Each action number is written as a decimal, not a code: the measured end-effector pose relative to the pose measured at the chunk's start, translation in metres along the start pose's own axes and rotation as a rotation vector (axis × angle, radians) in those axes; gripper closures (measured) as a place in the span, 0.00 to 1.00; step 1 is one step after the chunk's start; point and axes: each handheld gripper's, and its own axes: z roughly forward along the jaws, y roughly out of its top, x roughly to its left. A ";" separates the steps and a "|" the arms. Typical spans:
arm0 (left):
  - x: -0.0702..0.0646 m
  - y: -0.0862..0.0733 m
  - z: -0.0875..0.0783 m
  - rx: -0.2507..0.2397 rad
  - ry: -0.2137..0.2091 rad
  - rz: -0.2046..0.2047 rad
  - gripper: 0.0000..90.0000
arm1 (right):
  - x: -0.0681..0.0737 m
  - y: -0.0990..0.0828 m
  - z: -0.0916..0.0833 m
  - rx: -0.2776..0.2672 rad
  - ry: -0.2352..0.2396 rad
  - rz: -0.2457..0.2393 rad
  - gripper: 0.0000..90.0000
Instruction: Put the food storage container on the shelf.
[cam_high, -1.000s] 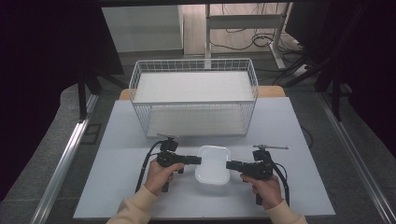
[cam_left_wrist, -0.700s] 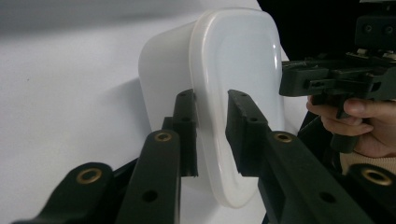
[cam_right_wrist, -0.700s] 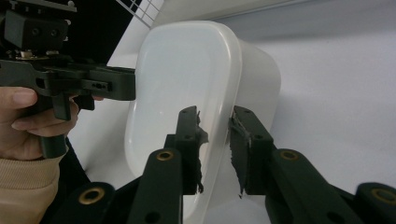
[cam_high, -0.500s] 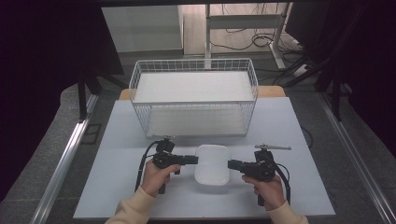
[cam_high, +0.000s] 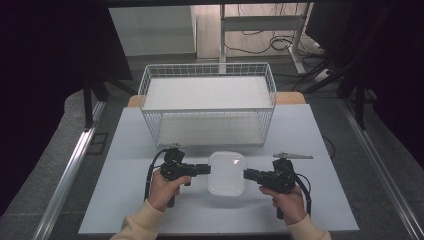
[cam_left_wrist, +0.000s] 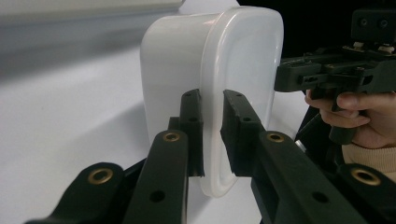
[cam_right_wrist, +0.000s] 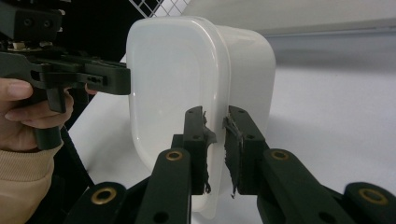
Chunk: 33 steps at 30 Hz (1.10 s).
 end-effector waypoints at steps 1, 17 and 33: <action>-0.001 0.000 -0.001 0.002 -0.002 0.006 0.88 | 0.001 0.000 -0.001 -0.005 -0.002 -0.005 0.87; -0.008 0.016 -0.014 -0.043 -0.008 0.039 0.89 | 0.008 0.021 -0.006 -0.021 0.005 -0.062 0.87; -0.027 0.054 -0.043 -0.117 0.009 0.097 0.89 | 0.032 0.070 -0.019 -0.066 0.011 -0.158 0.87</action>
